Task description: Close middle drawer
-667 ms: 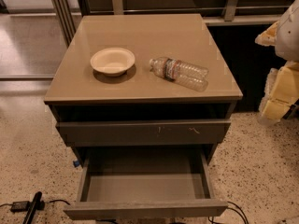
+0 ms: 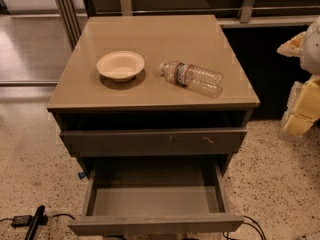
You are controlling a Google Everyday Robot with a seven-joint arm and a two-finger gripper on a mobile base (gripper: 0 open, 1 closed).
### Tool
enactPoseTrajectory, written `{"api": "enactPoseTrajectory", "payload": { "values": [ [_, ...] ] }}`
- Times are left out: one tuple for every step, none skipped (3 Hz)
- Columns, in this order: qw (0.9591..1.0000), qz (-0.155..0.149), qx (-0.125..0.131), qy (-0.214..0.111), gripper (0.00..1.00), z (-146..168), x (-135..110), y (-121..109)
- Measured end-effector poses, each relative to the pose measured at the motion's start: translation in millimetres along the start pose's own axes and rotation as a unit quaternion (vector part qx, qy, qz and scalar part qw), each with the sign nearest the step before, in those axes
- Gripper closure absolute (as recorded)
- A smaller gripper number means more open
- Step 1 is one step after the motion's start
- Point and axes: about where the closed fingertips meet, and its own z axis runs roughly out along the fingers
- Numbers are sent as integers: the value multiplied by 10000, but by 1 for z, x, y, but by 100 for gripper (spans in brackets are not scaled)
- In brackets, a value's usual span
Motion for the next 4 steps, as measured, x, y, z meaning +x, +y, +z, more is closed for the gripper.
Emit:
{"api": "enactPoseTrajectory", "payload": {
  "values": [
    [9994,-27,-43,-340,15,25,8,16],
    [9967,85,-114,-798,39,66,23,40],
    [9923,238,-49,-1216,62,105,34,65],
    [9902,453,-53,-1319,85,150,44,80]
  ]
}}
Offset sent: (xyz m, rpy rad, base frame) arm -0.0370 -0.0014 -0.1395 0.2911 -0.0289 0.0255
